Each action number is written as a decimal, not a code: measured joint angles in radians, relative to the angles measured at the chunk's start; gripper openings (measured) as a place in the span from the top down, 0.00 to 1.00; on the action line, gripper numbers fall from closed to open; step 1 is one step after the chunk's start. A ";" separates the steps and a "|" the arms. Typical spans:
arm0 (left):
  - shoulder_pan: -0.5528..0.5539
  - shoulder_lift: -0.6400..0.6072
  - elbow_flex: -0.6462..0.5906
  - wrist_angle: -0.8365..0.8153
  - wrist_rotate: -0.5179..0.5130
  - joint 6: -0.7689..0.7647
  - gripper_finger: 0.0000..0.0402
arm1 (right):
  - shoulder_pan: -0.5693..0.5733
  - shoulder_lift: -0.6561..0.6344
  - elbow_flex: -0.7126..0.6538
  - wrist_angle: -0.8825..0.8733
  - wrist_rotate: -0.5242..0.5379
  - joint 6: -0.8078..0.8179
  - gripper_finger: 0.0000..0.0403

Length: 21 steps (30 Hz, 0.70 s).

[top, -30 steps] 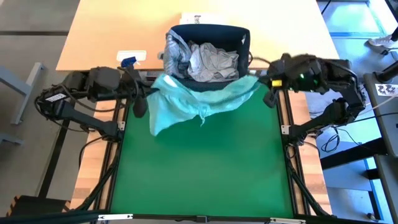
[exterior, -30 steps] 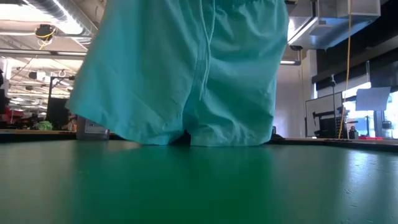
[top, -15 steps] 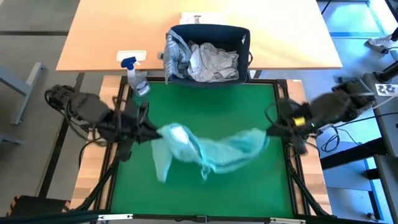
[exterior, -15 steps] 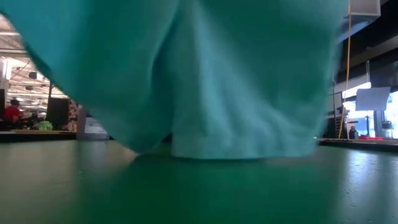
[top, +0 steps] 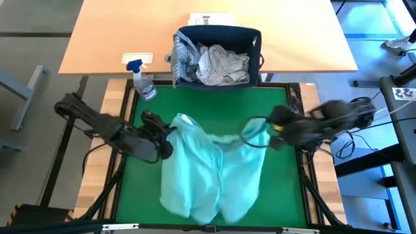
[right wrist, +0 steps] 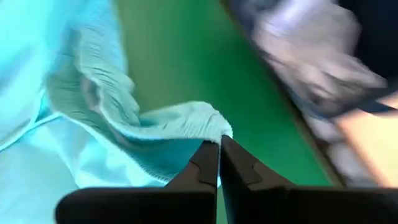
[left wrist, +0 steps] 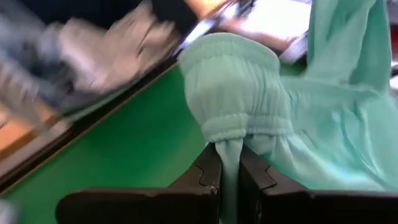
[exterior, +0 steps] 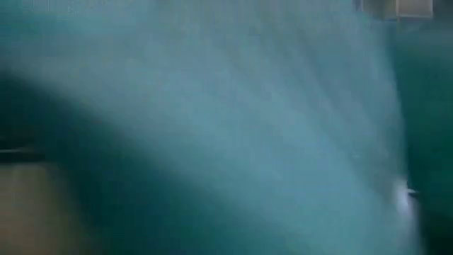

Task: Fold laundry
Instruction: Remove the blue short from the blue laundry bin

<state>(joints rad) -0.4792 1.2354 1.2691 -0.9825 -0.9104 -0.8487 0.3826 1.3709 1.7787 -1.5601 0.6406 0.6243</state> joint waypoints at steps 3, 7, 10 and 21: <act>0.024 0.002 -0.163 0.011 0.006 -0.087 0.97 | -0.083 -0.003 -0.221 0.072 0.064 0.000 0.98; 0.055 0.002 -0.329 0.018 0.010 -0.194 0.97 | -0.196 -0.003 -0.494 0.269 0.072 -0.001 0.96; 0.077 0.001 -0.406 0.020 0.010 -0.249 0.97 | -0.272 -0.003 -0.643 0.445 0.014 -0.008 0.95; 0.160 0.001 -0.498 0.050 -0.034 -0.272 0.92 | -0.491 -0.003 -0.789 0.865 -0.006 -0.055 0.88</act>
<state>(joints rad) -0.3189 1.2362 0.7712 -0.9330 -0.9443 -1.1211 -0.1079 1.3682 0.9901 -0.6946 0.6350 0.5697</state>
